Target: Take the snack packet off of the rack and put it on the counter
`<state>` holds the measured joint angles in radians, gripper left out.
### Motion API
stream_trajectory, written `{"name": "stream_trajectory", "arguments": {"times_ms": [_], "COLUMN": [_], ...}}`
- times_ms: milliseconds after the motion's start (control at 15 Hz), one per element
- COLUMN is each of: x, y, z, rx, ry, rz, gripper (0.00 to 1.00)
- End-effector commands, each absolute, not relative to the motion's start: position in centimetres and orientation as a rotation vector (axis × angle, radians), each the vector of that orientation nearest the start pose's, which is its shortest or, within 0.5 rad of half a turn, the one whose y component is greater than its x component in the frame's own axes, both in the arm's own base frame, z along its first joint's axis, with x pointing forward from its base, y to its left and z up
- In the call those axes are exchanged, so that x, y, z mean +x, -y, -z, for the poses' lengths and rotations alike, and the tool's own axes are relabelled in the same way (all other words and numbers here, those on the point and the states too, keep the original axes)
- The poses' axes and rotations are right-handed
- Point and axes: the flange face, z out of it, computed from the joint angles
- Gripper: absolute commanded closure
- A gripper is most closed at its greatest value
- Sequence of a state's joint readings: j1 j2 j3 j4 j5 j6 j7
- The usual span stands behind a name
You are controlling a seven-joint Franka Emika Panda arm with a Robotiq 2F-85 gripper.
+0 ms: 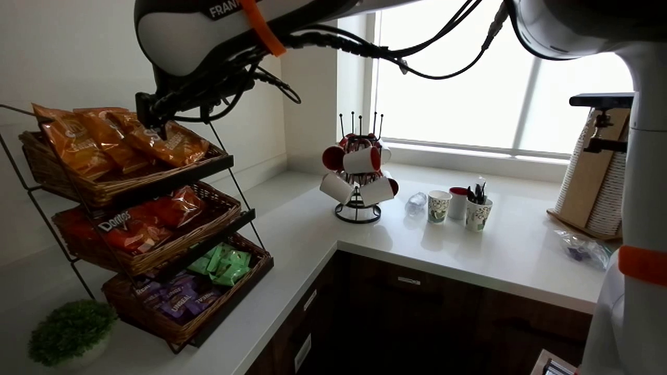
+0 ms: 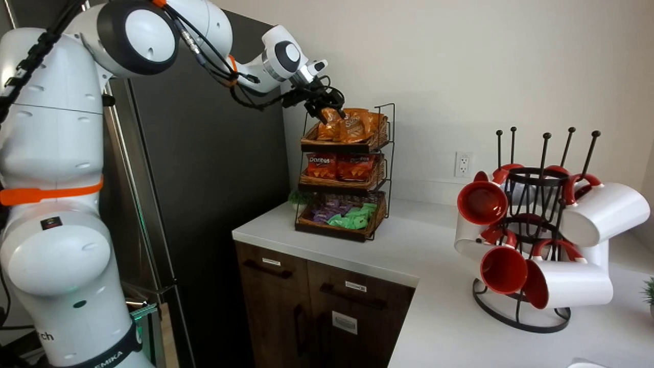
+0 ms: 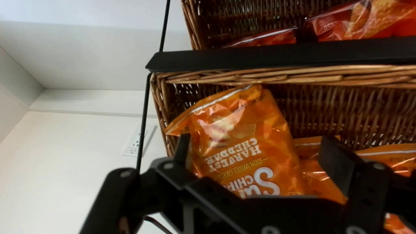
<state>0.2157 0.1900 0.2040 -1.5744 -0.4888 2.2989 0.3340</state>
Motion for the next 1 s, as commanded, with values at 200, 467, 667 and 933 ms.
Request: {"name": "stream_trajectory", "arguments": {"times_ms": [200, 467, 667, 933], "x": [62.2, 62.7, 63.3, 63.9], "y": [-28.6, -29.1, -28.9, -28.6], "z": [-57.3, -56.3, -55.8, -55.5], "rx": [-3.016, -2.971, -2.952, -2.926], "ry": [0.662, 0.698, 0.712, 0.73], "rz": [1.155, 1.217, 1.273, 1.344], "gripper": [0.0, 0.0, 0.29, 0.52]}}
